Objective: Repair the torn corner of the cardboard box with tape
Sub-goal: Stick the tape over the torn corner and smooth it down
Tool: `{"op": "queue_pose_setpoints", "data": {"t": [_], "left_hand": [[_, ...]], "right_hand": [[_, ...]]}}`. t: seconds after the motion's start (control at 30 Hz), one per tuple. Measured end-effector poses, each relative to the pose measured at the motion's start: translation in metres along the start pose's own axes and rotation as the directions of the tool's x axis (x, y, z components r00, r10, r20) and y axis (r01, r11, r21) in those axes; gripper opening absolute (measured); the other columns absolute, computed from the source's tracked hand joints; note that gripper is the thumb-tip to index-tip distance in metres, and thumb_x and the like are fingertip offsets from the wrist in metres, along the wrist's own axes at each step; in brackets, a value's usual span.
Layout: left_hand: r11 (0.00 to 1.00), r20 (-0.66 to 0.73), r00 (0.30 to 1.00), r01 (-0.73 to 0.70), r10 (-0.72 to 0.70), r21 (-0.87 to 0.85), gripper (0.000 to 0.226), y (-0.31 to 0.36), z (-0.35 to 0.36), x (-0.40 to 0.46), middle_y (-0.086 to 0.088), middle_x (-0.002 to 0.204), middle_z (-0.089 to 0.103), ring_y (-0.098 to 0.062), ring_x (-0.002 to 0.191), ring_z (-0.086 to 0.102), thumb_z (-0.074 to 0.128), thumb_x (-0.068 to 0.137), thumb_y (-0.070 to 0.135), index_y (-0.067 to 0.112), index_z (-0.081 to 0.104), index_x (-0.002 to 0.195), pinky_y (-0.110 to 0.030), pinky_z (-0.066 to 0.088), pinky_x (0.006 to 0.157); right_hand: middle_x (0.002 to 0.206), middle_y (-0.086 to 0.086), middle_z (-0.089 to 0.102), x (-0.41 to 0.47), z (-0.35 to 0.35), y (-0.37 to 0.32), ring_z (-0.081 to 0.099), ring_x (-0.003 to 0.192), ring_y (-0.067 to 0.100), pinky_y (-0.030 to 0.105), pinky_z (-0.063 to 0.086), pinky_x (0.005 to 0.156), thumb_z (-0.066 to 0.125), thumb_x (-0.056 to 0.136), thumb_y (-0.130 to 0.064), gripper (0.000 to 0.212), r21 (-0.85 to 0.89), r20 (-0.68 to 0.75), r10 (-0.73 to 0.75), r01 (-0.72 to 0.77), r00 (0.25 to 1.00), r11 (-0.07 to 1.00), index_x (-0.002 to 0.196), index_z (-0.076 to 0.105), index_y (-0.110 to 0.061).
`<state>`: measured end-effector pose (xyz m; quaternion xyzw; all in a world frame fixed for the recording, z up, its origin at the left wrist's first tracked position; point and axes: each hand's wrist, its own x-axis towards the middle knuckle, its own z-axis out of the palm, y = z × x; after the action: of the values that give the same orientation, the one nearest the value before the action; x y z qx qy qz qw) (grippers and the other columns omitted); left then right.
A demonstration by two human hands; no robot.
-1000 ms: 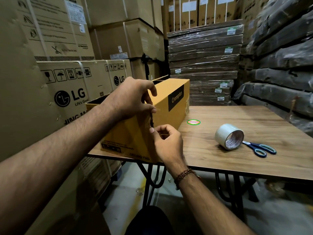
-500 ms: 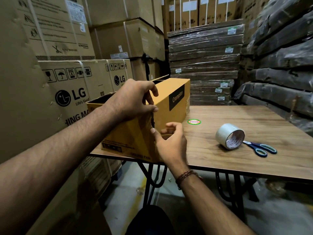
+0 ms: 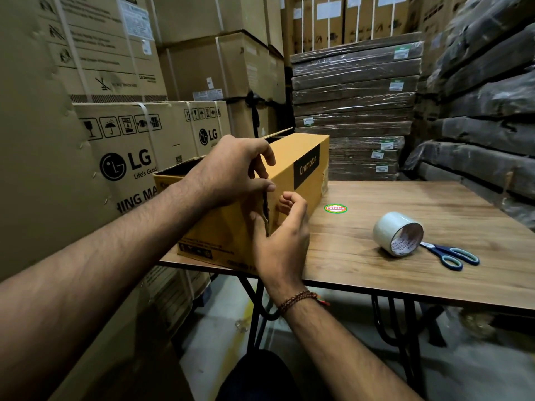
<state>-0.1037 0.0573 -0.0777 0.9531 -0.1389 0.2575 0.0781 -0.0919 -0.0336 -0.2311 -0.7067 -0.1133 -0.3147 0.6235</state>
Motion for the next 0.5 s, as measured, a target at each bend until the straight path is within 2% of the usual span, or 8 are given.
{"op": "queue_pose_setpoints", "data": {"t": [0.13, 0.27, 0.4, 0.5], "left_hand": [[0.982, 0.007, 0.997, 0.078, -0.078, -0.173, 0.046, -0.009, 0.0, -0.002, 0.011, 0.098, 0.078, 0.001, 0.099, 0.07, 0.086, 0.076, 0.037, 0.025, 0.069, 0.117, -0.019, 0.048, 0.088], [0.942, 0.099, 0.989, 0.138, -0.113, -0.305, 0.048, -0.022, -0.008, -0.005, 0.013, 0.103, 0.077, 0.005, 0.101, 0.07, 0.086, 0.072, 0.042, 0.028, 0.069, 0.115, -0.027, 0.056, 0.092], [0.956, 0.239, 0.967, 0.147, -0.086, -0.254, 0.057, -0.026, -0.017, -0.005, 0.015, 0.118, 0.069, 0.004, 0.111, 0.063, 0.091, 0.07, 0.019, 0.026, 0.069, 0.121, -0.015, 0.051, 0.086], [0.989, 0.249, 0.967, 0.088, -0.057, -0.116, 0.056, -0.027, -0.013, -0.002, 0.016, 0.125, 0.065, 0.001, 0.116, 0.057, 0.088, 0.074, 0.008, 0.028, 0.069, 0.123, -0.009, 0.044, 0.08]], "right_hand": [[0.133, -0.001, 0.064, 0.001, 0.001, 0.002, 0.061, 0.119, 0.013, 0.036, 0.06, 0.095, 0.082, 0.092, -0.029, 0.063, -0.025, -0.025, -0.009, 0.008, 1.0, 1.0, 0.143, 0.046, -0.024], [0.13, -0.002, 0.065, 0.005, 0.001, 0.003, 0.063, 0.117, 0.014, 0.039, 0.059, 0.095, 0.084, 0.089, -0.03, 0.064, -0.02, -0.036, 0.001, -0.002, 0.999, 1.0, 0.14, 0.047, -0.025], [0.13, -0.004, 0.064, 0.005, -0.001, 0.005, 0.063, 0.119, 0.013, 0.039, 0.062, 0.094, 0.086, 0.085, -0.04, 0.071, -0.003, -0.015, -0.021, 0.021, 1.0, 1.0, 0.141, 0.045, -0.028], [0.129, -0.005, 0.064, 0.003, -0.003, 0.006, 0.063, 0.12, 0.01, 0.041, 0.064, 0.091, 0.077, 0.092, -0.043, 0.058, 0.039, -0.032, -0.041, 0.042, 0.999, 0.998, 0.14, 0.048, -0.027]]}}
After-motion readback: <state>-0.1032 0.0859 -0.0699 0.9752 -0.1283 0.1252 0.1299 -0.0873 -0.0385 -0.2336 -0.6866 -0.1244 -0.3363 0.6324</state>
